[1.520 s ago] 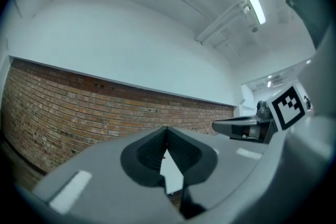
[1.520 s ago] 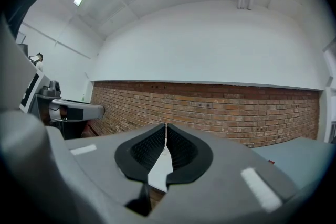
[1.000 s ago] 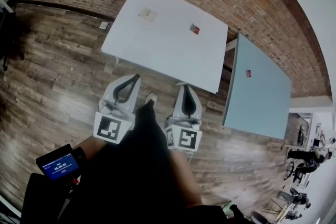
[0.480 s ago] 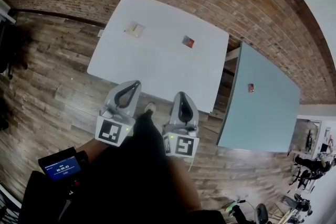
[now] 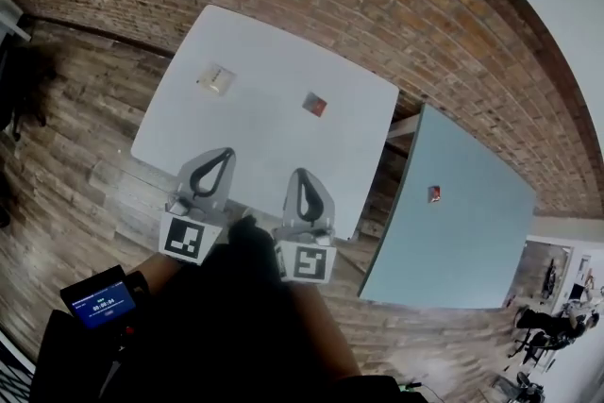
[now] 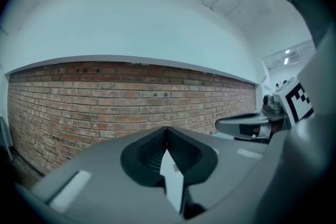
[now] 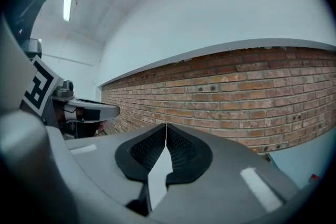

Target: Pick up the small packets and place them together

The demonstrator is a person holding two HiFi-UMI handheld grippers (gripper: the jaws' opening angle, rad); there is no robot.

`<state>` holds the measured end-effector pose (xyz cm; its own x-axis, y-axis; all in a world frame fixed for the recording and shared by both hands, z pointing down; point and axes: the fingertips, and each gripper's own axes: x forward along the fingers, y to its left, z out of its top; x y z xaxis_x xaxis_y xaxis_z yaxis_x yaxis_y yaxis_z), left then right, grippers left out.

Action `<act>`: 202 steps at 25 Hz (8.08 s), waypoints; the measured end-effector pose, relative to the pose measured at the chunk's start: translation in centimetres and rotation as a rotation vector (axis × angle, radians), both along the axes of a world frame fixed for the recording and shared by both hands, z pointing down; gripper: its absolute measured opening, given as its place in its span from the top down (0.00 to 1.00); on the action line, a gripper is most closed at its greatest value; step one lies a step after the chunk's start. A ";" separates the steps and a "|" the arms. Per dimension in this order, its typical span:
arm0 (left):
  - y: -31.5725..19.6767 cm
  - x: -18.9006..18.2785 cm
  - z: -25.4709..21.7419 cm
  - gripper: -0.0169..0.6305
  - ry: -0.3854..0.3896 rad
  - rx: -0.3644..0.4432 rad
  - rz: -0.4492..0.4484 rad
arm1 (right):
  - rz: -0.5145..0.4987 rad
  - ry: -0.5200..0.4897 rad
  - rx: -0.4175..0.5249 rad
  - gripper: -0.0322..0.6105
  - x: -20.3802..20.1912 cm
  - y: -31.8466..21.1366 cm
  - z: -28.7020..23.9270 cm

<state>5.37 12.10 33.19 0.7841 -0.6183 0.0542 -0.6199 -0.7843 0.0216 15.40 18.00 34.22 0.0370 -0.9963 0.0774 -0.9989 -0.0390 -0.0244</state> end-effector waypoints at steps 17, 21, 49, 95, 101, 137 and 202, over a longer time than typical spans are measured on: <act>-5.3 0.4 0.9 0.97 -0.029 -0.041 -0.090 | -0.102 -0.036 -0.039 0.94 0.7 -5.6 1.7; -7.2 -0.1 0.1 0.97 0.002 -0.033 -0.073 | -0.070 -0.026 -0.020 0.94 0.6 -7.2 1.0; -20.2 -9.9 2.1 0.97 0.001 -0.103 -0.081 | -0.106 -0.027 -0.384 0.82 -7.6 -23.1 15.0; -25.6 -16.4 8.7 0.97 -0.038 -0.289 -0.204 | -0.143 0.067 -0.864 0.76 -10.3 -28.1 33.0; -25.1 -16.1 8.9 0.97 -0.035 -0.299 -0.189 | -0.186 0.149 -0.906 0.76 -9.8 -27.0 33.3; -24.4 -14.2 9.1 0.97 -0.028 -0.342 -0.135 | -0.234 0.167 -0.878 0.63 -7.7 -27.6 31.3; -20.7 -13.0 8.6 0.97 -0.074 -0.334 -0.211 | -0.248 -0.116 -0.891 0.66 0.0 -28.5 32.7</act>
